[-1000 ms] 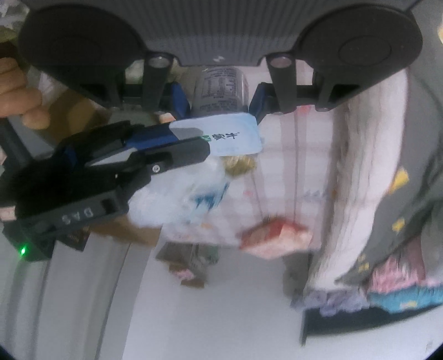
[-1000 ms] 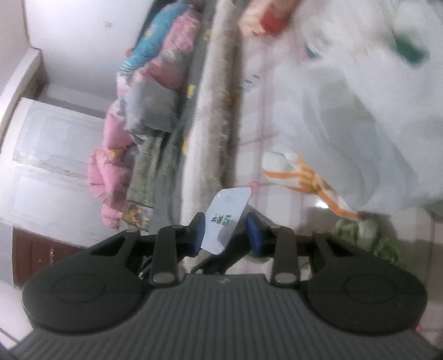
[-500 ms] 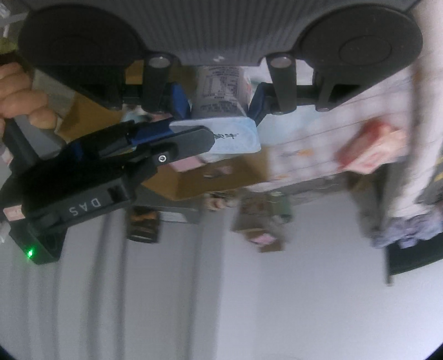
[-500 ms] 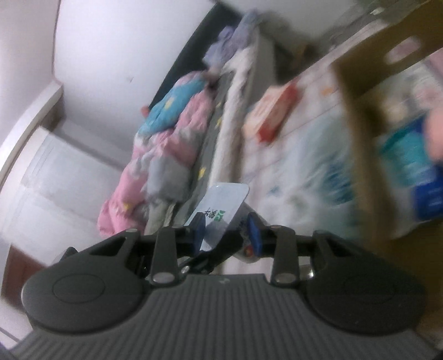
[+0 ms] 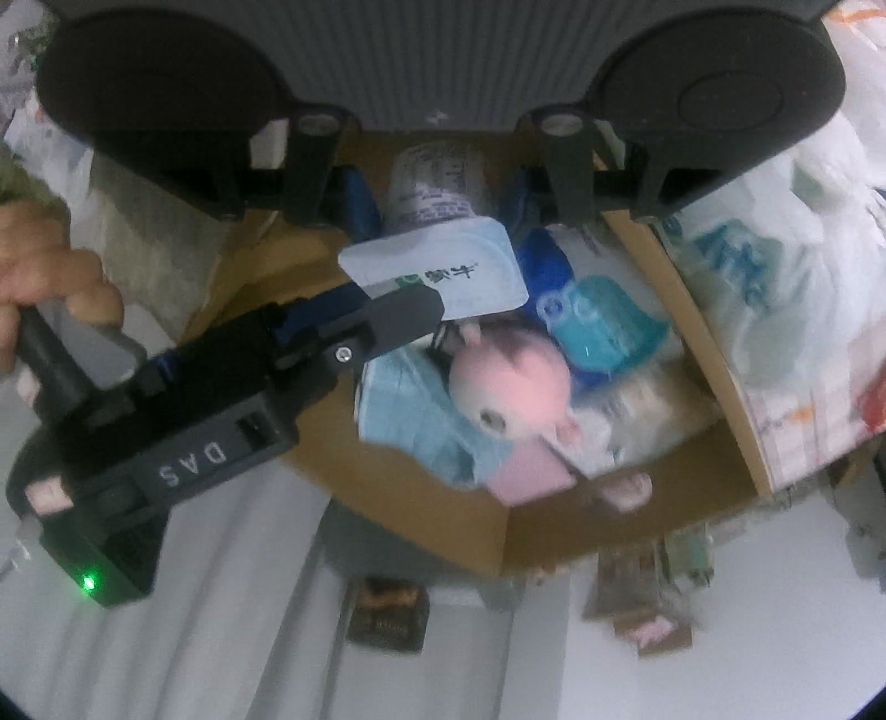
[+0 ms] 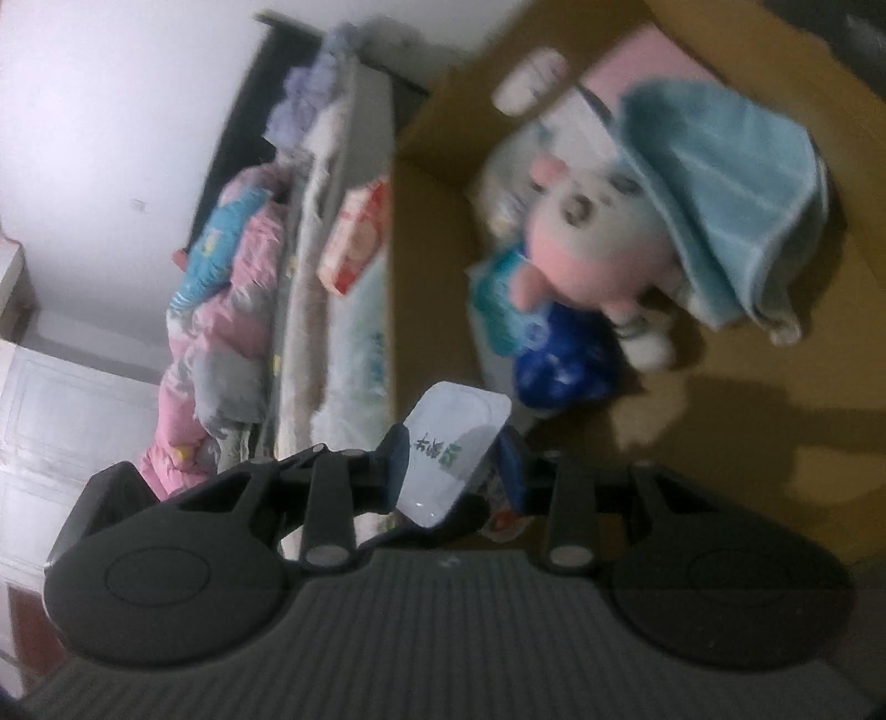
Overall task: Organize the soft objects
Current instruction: 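Carry the yogurt cup into the cardboard box and release it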
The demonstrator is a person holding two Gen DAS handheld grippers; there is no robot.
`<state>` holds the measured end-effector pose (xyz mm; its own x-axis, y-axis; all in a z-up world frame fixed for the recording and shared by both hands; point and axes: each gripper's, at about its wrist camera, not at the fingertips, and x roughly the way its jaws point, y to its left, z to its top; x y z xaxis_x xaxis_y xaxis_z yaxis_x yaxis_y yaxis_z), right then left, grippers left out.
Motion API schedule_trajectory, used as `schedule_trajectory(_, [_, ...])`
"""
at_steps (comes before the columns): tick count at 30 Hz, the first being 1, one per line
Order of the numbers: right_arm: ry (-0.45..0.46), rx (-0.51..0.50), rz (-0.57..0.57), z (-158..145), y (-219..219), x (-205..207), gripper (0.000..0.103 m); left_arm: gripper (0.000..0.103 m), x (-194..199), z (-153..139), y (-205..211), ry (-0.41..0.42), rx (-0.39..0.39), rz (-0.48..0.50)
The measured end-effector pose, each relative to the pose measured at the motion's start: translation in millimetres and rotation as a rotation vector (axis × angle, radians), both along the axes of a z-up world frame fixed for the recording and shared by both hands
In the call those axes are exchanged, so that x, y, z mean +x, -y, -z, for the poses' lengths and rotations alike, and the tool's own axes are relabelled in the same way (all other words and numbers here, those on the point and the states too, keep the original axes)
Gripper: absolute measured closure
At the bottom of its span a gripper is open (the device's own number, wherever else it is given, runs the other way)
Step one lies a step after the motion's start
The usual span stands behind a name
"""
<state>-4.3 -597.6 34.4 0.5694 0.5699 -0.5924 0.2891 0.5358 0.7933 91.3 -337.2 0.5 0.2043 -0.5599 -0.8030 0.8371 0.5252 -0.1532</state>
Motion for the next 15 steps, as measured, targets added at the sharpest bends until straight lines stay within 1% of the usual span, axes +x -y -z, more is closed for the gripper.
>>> schedule_trajectory(2, [-0.033, 0.018, -0.024, 12.7, 1.2, 4.2, 0.068, 0.056, 3.2, 8.7, 1.8, -0.021, 0.023, 0.003])
schedule_trajectory(4, [-0.066, 0.023, -0.046, 22.5, 0.4, 11.5, 0.068, 0.055, 3.7, 12.6, 2.7, -0.028, 0.027, 0.013])
schedule_trajectory(7, [-0.112, -0.003, -0.067, 37.2, 1.2, 22.8, 0.061, 0.053, 3.0, 11.3, 3.4, -0.017, 0.021, 0.020])
schedule_trajectory(10, [-0.148, 0.021, -0.083, 51.1, 4.3, 30.2, 0.058, 0.053, 4.5, 9.7, 3.7, -0.026, 0.014, 0.015])
schedule_trajectory(15, [-0.157, -0.025, -0.095, 54.9, 4.0, 36.8, 0.058, 0.053, -1.9, -2.3, -7.4, -0.014, 0.005, -0.004])
